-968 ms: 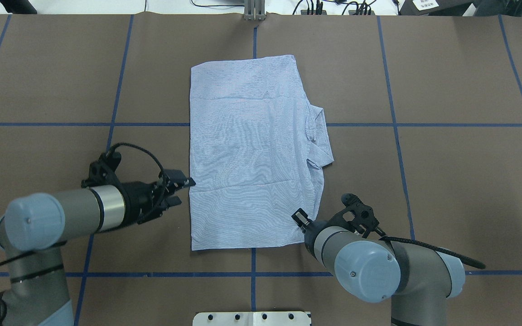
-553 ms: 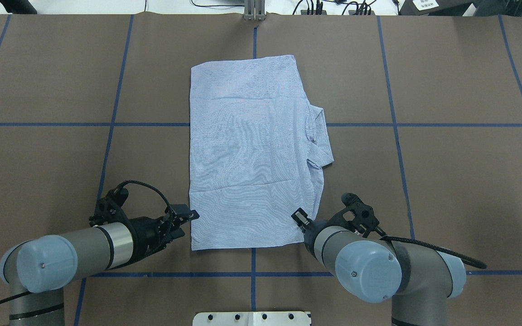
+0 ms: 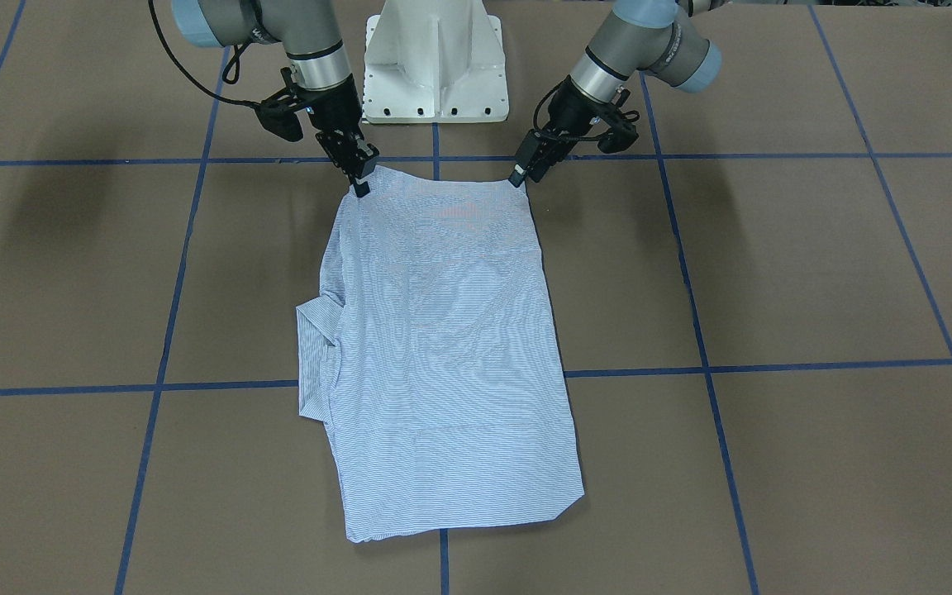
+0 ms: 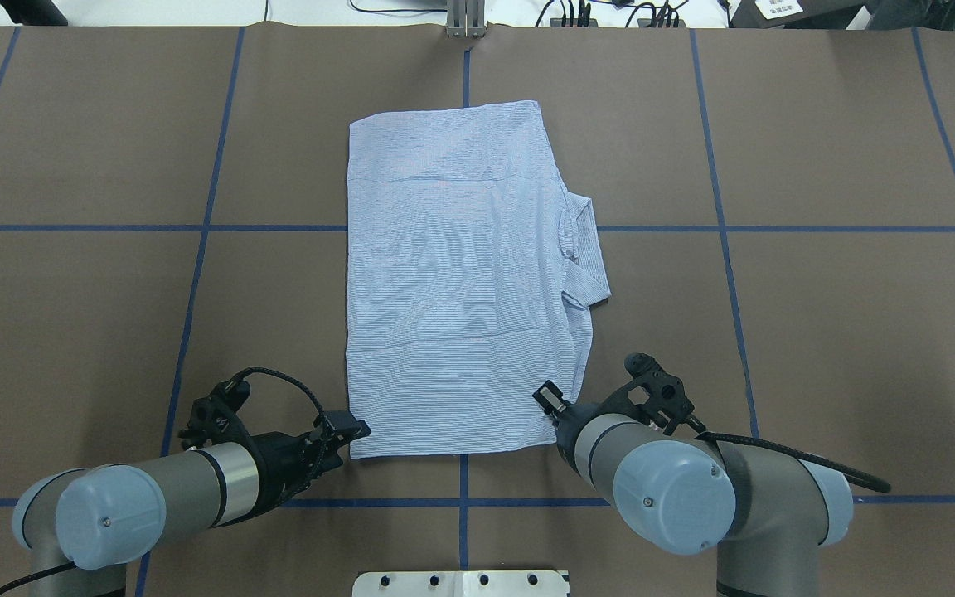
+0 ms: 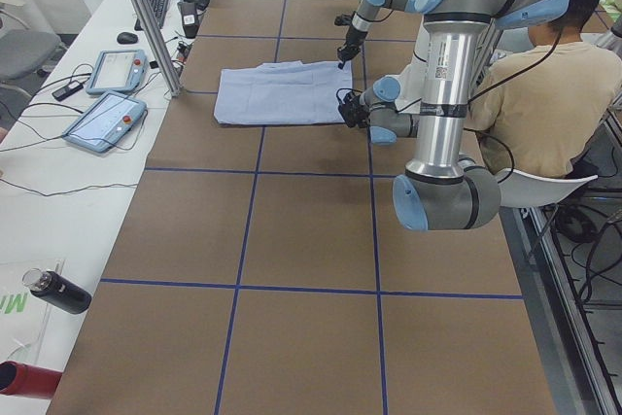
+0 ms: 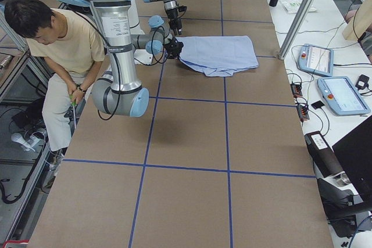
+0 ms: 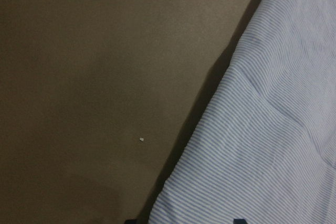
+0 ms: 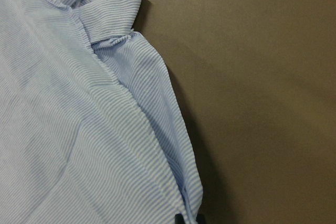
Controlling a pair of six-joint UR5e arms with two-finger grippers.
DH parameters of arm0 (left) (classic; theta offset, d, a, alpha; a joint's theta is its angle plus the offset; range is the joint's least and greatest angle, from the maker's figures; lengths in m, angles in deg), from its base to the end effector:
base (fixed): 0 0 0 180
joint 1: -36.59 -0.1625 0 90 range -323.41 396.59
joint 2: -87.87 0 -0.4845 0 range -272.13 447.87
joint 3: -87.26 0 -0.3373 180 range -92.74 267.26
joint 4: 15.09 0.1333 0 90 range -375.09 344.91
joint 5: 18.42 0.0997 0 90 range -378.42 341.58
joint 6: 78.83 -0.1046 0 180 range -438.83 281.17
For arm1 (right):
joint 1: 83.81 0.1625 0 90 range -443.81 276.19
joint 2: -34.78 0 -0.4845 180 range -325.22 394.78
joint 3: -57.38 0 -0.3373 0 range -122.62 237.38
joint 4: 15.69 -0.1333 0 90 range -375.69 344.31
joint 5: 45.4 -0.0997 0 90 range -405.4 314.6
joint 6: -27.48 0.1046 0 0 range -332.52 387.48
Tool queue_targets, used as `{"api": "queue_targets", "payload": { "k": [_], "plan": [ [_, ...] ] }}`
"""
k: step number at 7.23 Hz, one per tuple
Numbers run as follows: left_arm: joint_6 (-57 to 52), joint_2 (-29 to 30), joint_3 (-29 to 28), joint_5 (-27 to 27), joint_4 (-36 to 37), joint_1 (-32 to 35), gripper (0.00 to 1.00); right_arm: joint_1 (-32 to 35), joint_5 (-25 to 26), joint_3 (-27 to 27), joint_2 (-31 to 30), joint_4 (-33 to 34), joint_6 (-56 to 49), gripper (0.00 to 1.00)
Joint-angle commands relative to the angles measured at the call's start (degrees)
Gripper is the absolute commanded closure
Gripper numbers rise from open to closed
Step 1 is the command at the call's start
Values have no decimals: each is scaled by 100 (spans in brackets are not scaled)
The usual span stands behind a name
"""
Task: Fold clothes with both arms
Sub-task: 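Grasp the near corners of the shirt with both grippers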
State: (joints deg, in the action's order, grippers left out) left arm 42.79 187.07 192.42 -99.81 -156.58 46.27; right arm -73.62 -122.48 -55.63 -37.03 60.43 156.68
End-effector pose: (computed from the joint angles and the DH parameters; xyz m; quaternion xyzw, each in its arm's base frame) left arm 0.4771 -0.2325 0.4302 -0.0585 0.6130 -0.3206 0.7198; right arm -0.5094 -0.2508 0.3772 -0.0185 -0.4698 0.4154 0.7787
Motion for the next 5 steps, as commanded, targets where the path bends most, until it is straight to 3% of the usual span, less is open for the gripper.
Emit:
{"api": "queue_targets", "payload": {
  "k": [1,5],
  "plan": [
    [-7,20,-22,0,8,-19,33,0,0,-2,0,0,0,100],
    [2,134,-31,0,219,-106,36,0,0,-2,0,0,0,100]
  ]
}}
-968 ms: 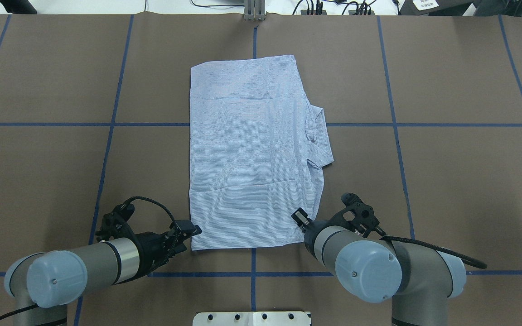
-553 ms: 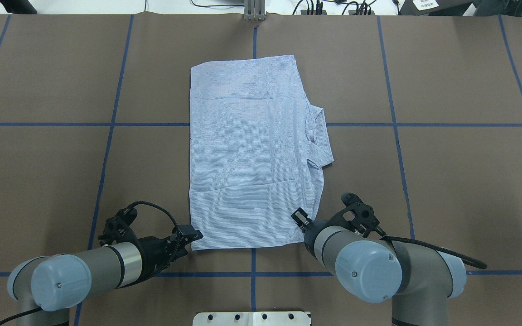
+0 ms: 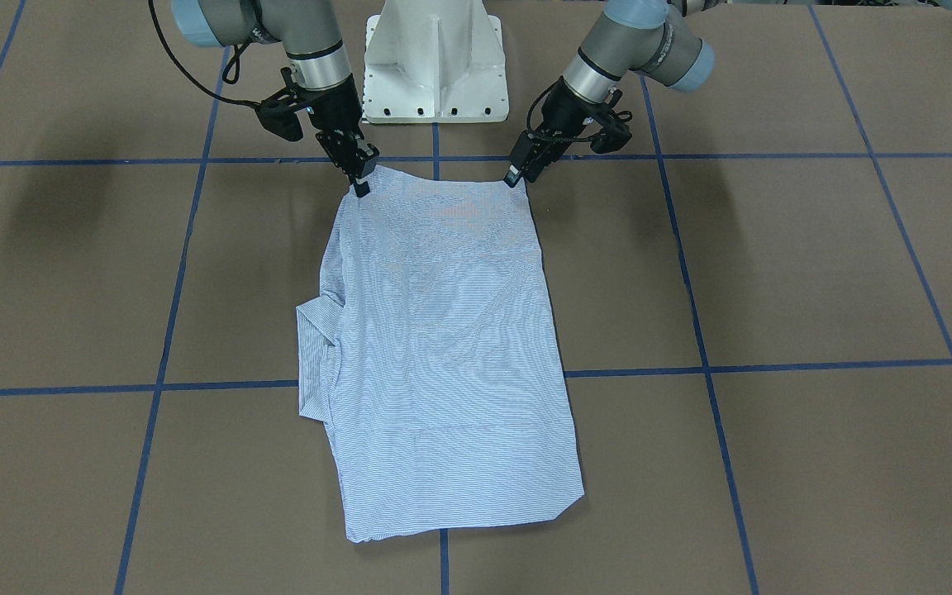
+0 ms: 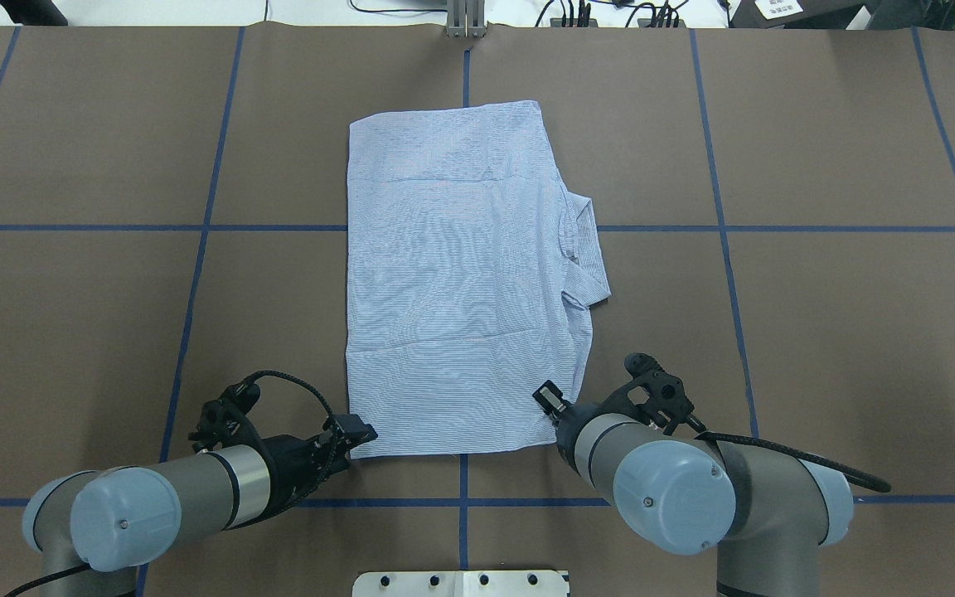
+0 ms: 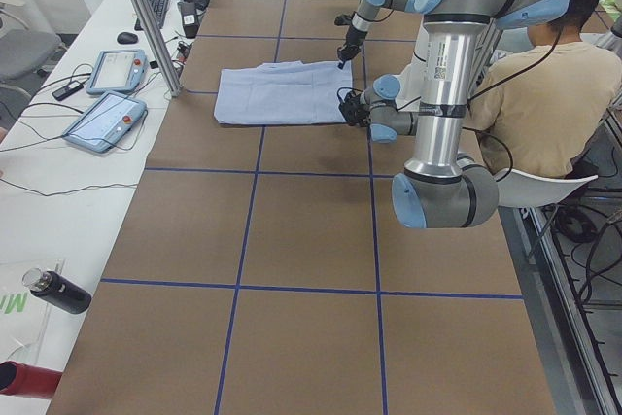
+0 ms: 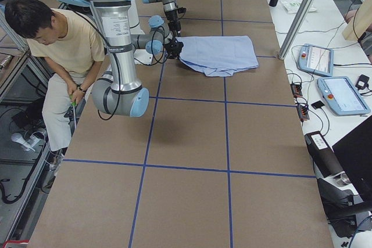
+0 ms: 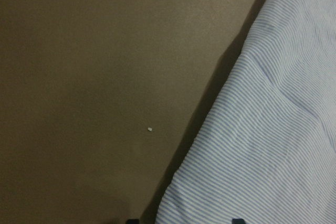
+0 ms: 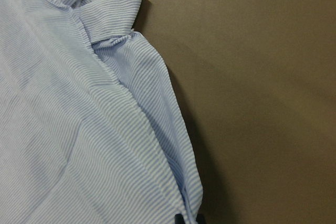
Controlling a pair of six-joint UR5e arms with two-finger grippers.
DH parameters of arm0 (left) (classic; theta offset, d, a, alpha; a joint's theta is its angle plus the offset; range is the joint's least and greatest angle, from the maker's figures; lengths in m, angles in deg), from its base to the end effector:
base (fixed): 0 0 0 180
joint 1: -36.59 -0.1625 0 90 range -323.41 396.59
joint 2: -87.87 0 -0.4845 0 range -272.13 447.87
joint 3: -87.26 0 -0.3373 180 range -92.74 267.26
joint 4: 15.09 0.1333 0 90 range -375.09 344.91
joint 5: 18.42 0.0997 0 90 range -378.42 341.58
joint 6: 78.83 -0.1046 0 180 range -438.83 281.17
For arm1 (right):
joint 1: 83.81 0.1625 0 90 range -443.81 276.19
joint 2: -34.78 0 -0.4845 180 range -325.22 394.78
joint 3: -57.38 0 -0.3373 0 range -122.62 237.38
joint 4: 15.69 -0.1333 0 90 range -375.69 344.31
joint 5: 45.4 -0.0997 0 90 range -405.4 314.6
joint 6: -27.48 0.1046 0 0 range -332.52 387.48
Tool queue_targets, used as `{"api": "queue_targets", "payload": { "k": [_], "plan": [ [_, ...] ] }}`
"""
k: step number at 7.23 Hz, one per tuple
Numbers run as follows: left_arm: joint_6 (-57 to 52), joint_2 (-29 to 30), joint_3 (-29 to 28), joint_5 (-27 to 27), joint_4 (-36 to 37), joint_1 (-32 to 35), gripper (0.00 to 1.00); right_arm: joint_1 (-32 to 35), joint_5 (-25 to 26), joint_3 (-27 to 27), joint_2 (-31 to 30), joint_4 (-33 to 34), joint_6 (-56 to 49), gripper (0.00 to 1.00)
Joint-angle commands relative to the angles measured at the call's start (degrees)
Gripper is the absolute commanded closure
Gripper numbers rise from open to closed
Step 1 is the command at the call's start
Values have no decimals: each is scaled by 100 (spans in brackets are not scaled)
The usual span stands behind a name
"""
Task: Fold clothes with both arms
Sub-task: 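Grasp the near corners of the shirt with both grippers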
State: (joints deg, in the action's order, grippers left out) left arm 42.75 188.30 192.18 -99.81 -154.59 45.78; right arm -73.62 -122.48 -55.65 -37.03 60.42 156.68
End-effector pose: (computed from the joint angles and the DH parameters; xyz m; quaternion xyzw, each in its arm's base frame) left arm 0.4880 -0.2298 0.4254 -0.0592 0.6061 -0.3186 0.7264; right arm -0.5093 -0.2507 0.3771 -0.0186 -0.4700 0.4153 0.7786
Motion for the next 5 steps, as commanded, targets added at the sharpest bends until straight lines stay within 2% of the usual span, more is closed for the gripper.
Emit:
{"api": "queue_targets", "payload": {
  "k": [1,2,4,5],
  "plan": [
    [6,3,-6,0,46,-67,36,0,0,9,-9,0,0,100],
    [6,11,-50,0,46,-67,39,0,0,9,0,0,0,100],
    [6,20,-68,0,46,-93,53,0,0,9,-9,0,0,100],
    [15,20,-68,0,55,-93,75,0,0,9,-9,0,0,100]
  ]
}}
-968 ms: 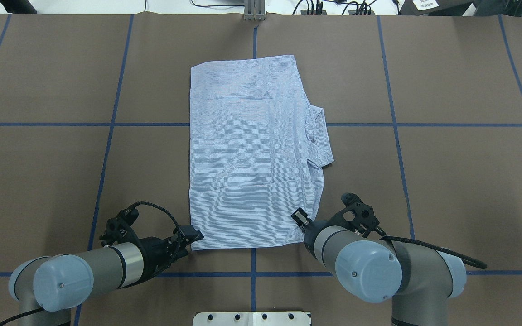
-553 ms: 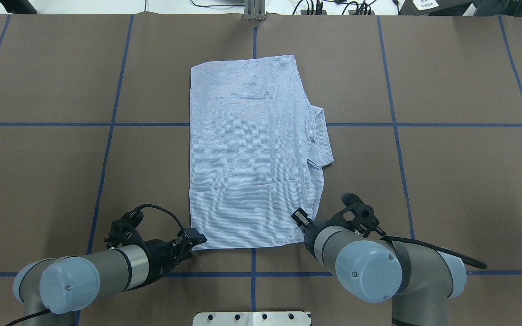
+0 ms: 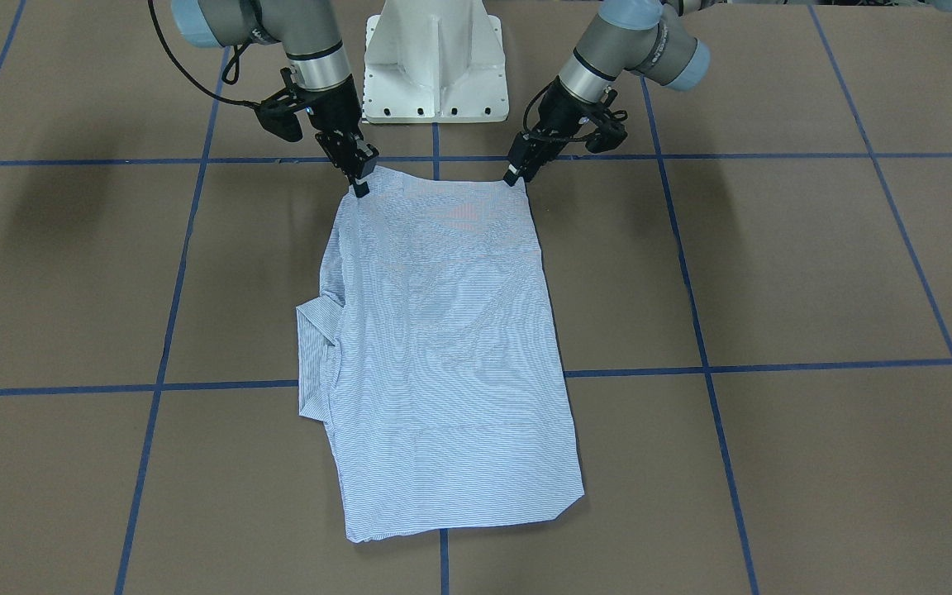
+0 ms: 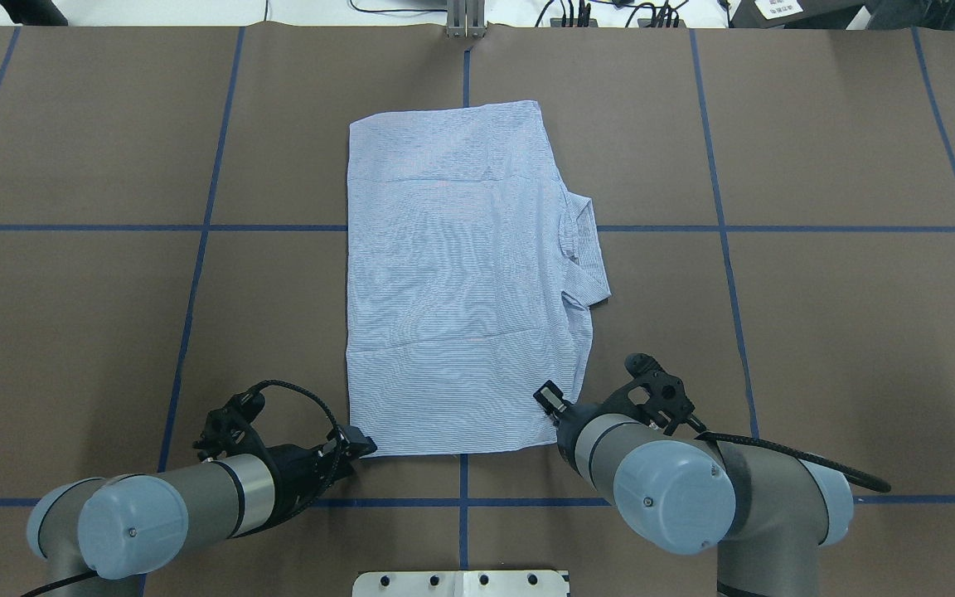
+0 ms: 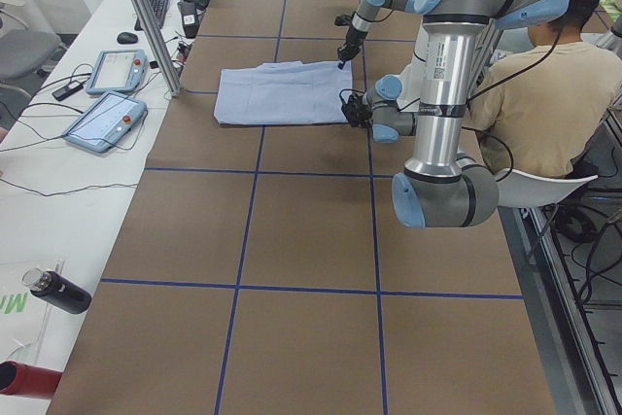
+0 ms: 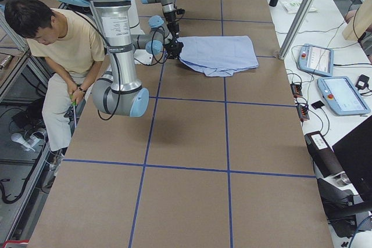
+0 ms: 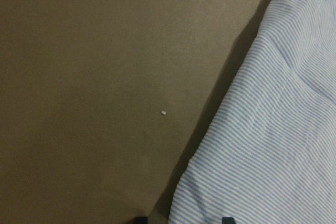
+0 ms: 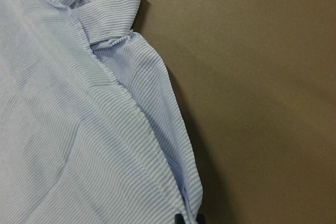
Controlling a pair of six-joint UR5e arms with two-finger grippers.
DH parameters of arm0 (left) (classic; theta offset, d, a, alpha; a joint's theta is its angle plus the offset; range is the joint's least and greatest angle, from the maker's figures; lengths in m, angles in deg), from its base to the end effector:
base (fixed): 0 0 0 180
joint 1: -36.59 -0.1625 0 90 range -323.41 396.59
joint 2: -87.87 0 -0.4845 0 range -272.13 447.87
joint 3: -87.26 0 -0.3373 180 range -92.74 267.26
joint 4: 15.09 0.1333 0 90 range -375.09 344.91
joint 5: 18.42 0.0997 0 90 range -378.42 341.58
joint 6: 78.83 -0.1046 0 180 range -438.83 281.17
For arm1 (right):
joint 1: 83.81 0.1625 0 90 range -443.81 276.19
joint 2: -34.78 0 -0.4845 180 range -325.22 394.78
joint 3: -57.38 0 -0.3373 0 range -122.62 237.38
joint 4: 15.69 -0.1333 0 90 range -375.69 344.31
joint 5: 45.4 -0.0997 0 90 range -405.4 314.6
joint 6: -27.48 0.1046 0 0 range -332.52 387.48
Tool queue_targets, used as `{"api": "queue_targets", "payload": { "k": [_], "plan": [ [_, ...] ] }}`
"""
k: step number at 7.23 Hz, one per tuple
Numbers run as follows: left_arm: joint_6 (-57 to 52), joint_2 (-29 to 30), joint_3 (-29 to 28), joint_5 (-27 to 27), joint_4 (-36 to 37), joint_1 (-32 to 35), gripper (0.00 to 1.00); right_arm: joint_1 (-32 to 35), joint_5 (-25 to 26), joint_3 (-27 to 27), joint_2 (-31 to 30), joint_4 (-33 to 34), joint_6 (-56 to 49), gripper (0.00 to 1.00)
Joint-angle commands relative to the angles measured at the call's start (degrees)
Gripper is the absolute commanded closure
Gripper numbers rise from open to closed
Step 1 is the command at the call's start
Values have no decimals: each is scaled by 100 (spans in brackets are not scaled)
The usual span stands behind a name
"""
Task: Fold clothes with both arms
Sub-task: 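Grasp the near corners of the shirt with both grippers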
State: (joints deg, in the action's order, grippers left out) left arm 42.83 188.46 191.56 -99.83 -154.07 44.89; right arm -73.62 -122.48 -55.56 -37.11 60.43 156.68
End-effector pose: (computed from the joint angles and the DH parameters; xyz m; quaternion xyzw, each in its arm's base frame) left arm 0.4951 -0.2227 0.4297 -0.0627 0.5989 -0.3146 0.7337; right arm -0.5094 -0.2508 0.3785 -0.0181 -0.4687 0.4155 0.7793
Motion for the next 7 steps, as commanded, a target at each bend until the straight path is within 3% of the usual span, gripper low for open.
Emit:
{"api": "queue_targets", "payload": {
  "k": [1,5,7],
  "plan": [
    [-2,4,-6,2,3,-4,100,0,0,-9,-1,0,0,100],
    [-2,13,99,2,3,5,100,0,0,-17,-19,0,0,100],
    [-2,-57,466,2,3,40,100,0,0,-262,-184,0,9,100]
  ]
}}
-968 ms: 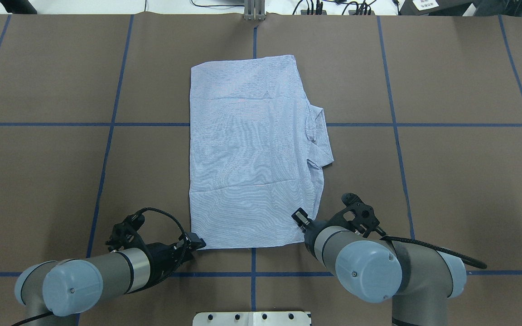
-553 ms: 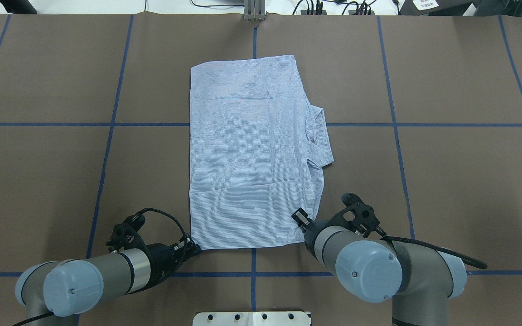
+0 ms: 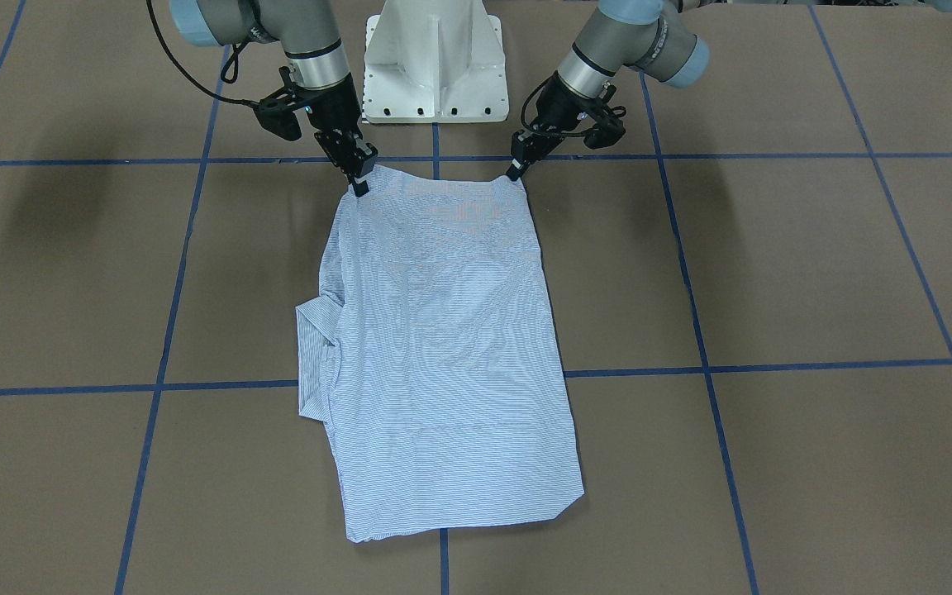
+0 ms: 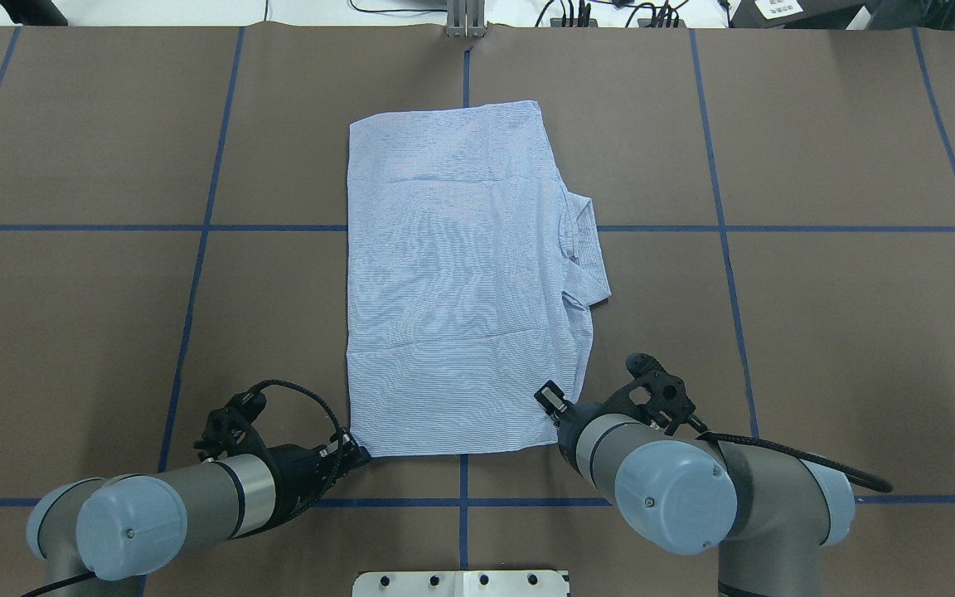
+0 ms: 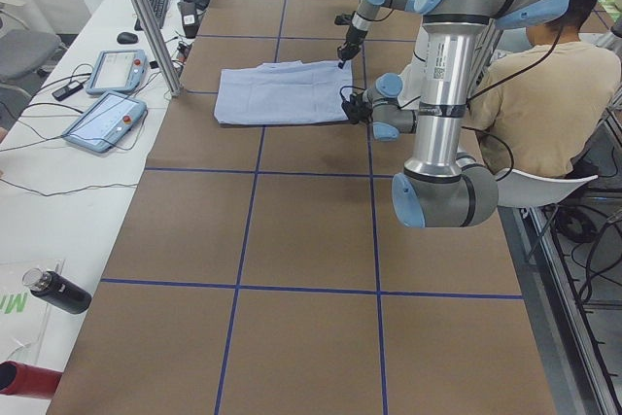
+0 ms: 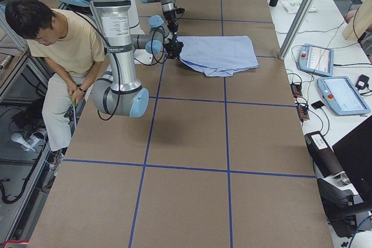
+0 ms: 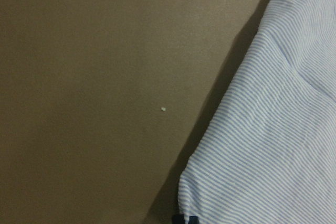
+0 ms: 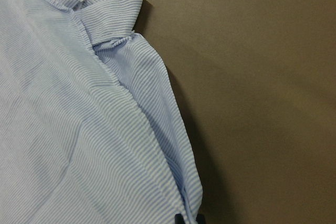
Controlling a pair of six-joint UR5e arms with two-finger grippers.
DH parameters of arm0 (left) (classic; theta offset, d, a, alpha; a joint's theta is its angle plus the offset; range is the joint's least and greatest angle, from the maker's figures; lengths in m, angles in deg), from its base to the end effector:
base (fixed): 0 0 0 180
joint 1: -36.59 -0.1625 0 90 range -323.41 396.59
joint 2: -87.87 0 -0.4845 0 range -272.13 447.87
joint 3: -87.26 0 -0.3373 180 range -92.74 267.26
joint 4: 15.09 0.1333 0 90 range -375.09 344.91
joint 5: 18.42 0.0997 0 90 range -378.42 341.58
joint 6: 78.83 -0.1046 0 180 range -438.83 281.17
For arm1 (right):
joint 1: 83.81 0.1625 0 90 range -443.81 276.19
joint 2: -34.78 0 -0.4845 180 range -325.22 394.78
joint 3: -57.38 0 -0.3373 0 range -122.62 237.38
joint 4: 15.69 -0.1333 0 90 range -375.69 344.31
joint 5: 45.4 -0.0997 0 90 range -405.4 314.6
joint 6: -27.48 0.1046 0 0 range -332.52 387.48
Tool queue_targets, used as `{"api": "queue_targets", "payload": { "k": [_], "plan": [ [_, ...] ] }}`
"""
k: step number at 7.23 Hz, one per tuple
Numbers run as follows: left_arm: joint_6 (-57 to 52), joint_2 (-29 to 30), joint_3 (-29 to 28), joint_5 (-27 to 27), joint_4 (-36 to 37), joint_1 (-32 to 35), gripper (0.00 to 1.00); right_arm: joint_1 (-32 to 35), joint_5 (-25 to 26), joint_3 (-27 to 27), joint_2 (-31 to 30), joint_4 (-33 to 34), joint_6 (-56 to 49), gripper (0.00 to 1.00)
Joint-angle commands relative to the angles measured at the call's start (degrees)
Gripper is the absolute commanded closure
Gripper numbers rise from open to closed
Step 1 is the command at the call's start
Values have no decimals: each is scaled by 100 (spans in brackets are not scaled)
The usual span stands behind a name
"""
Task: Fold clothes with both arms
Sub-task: 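Lift the near edge with both grippers and fold it away from the robot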
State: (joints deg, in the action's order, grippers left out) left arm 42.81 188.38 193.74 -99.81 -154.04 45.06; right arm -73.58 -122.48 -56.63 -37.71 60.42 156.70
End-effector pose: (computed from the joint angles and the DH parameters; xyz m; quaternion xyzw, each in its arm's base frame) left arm 0.4859 -0.2230 0.4142 -0.0652 0.6129 -0.3130 0.7226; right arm -0.5025 -0.2499 0.3768 -0.0192 -0.4722 0.4155 0.7772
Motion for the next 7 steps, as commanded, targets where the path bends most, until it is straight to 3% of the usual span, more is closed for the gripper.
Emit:
{"api": "queue_targets", "payload": {
  "k": [1,3,4,5,6,7],
  "plan": [
    [9,-215,633,0,18,5,100,-13,-9,-461,-360,0,85,100],
    [201,-558,1748,-61,53,14,100,-92,-18,-1041,-652,0,550,100],
    [193,-515,2041,-79,349,57,100,-83,-61,-1244,-609,0,604,100],
    [158,-393,1965,-192,561,397,100,274,-227,-1246,-548,-43,587,100],
    [80,-105,1573,-437,597,896,100,886,-794,-968,-234,-61,535,100],
    [-17,394,864,-814,598,1328,100,1545,-1600,-347,352,-61,517,100]
  ]
}}
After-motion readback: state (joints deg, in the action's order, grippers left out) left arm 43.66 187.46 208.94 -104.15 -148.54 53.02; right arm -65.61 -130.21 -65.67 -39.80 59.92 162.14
